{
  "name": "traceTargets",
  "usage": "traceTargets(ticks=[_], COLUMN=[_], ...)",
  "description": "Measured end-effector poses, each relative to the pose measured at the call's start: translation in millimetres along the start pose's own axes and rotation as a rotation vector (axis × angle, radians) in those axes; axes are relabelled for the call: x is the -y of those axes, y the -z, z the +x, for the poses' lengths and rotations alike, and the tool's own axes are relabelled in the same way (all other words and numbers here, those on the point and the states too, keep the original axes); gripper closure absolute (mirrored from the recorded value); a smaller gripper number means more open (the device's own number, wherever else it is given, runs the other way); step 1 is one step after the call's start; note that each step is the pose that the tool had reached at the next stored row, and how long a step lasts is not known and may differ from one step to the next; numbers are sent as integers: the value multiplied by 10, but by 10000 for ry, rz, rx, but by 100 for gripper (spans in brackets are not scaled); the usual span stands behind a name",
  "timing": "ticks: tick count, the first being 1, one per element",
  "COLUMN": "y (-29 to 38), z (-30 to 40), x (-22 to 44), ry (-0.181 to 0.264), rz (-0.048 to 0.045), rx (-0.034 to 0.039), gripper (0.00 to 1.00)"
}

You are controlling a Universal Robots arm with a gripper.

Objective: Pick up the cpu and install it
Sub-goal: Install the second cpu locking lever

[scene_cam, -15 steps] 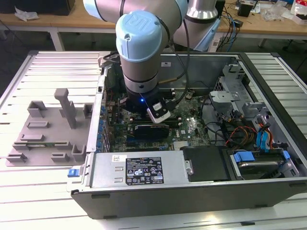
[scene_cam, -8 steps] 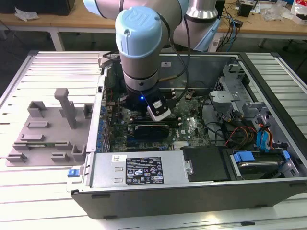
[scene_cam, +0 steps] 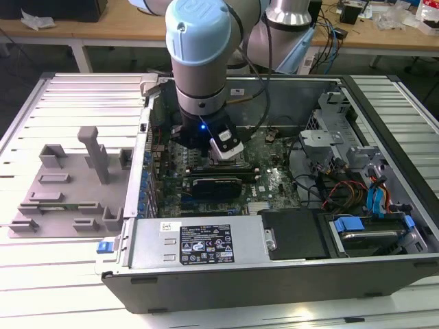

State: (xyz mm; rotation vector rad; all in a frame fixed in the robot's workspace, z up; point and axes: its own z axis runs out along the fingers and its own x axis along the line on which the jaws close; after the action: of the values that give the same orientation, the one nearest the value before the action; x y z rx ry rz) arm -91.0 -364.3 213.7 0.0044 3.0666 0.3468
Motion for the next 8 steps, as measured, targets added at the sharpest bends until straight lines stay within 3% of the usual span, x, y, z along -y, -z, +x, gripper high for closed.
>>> traceTargets(ticks=[1,2,5,8], y=[-1,-5,-13,-14], z=[-20,-97,-234,-268], x=[-2,-2,-4,-27], ry=[3,0,-1,2], rz=[49,138,277,351], rx=[-5,-27,-59,-64], gripper=[89,89,89,89])
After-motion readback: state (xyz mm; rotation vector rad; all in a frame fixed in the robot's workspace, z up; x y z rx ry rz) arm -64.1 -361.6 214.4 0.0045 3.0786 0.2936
